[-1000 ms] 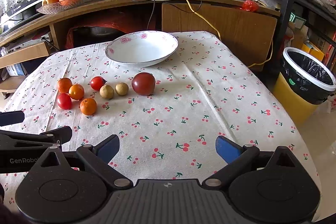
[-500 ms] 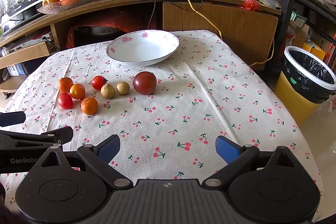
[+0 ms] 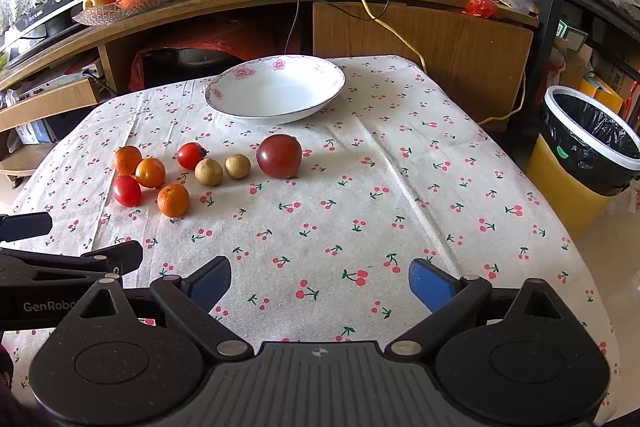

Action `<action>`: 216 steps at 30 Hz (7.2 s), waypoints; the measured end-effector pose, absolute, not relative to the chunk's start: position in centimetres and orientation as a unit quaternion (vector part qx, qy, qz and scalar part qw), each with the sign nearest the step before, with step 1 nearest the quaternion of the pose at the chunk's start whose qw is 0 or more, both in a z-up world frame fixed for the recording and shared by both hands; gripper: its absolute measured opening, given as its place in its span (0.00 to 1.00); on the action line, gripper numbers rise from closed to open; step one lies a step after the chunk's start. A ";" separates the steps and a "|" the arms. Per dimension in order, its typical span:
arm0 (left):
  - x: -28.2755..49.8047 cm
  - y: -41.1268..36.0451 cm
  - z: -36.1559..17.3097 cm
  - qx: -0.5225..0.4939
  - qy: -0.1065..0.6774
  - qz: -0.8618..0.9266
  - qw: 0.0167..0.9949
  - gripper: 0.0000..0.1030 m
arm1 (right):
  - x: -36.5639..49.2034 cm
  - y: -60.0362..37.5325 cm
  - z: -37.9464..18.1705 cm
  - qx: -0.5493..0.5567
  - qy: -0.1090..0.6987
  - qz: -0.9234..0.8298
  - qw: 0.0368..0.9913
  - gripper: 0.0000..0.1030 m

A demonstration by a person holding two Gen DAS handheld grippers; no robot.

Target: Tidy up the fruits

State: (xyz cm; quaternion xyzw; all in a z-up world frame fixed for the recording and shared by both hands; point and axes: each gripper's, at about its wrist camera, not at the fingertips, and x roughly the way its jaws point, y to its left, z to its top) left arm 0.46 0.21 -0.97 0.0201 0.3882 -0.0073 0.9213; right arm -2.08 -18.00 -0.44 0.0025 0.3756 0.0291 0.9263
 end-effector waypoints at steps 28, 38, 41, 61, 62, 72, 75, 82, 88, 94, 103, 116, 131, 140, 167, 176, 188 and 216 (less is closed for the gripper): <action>0.9 0.5 -1.4 0.013 0.398 -0.005 0.917 1.00 | -1.5 -17.9 -0.9 0.011 0.386 0.037 0.922 0.87; 1.2 0.8 -1.7 0.013 0.402 0.000 0.916 1.00 | -0.8 -17.5 -1.2 0.011 0.393 0.042 0.918 0.87; 1.4 0.8 -1.8 0.013 0.404 0.000 0.915 1.00 | -0.6 -17.3 -1.4 0.011 0.397 0.045 0.917 0.86; 2.9 2.9 -1.5 0.025 0.387 0.000 0.922 1.00 | 2.3 -15.7 -1.1 0.001 0.398 0.125 0.909 0.77; 3.0 2.9 -1.6 0.035 0.385 0.000 0.922 1.00 | 2.6 -15.5 -1.2 -0.002 0.399 0.135 0.907 0.74; 4.7 4.6 -1.9 0.062 0.400 -0.011 0.914 0.96 | 6.0 -13.2 -1.6 -0.004 0.402 0.270 0.875 0.49; 4.8 5.3 -2.1 0.054 0.406 -0.017 0.912 0.89 | 6.9 -12.3 -1.7 -0.001 0.406 0.294 0.865 0.41; 5.8 5.5 -2.5 0.049 0.414 -0.025 0.908 0.81 | 8.5 -11.5 -2.6 -0.006 0.421 0.309 0.853 0.27; 7.1 5.2 -2.9 0.050 0.420 -0.038 0.906 0.74 | 9.2 -11.9 -2.9 0.001 0.428 0.307 0.850 0.23; 8.1 4.3 -3.4 0.037 0.431 -0.074 0.898 0.57 | 9.2 -12.9 -2.6 0.007 0.433 0.292 0.853 0.23; 8.4 3.5 -3.5 0.031 0.432 -0.080 0.898 0.40 | 9.3 -13.7 -2.7 0.014 0.442 0.279 0.853 0.23; 7.6 2.6 -3.0 0.045 0.438 -0.079 0.894 0.37 | 8.7 -14.6 -1.7 0.010 0.437 0.263 0.860 0.23; 6.4 0.8 -2.3 0.050 0.444 -0.109 0.888 0.37 | 5.2 -16.4 -1.1 -0.010 0.453 0.208 0.867 0.23; 5.3 -0.6 -2.5 0.062 0.458 -0.130 0.877 0.37 | 3.4 -16.8 -1.3 -0.026 0.474 0.168 0.864 0.23; 10.0 -0.7 -0.1 0.058 0.437 -0.125 0.889 0.37 | 8.2 -16.7 1.8 -0.016 0.435 0.177 0.883 0.23; 12.1 -1.1 0.0 0.056 0.430 -0.129 0.892 0.37 | 10.4 -17.0 1.6 -0.008 0.432 0.167 0.886 0.23; 13.5 -1.3 0.4 0.051 0.421 -0.131 0.896 0.37 | 11.4 -17.1 1.8 -0.005 0.426 0.165 0.889 0.23; 17.1 -2.1 -0.1 0.053 0.418 -0.131 0.897 0.37 | 15.4 -16.8 1.7 -0.015 0.417 0.170 0.893 0.23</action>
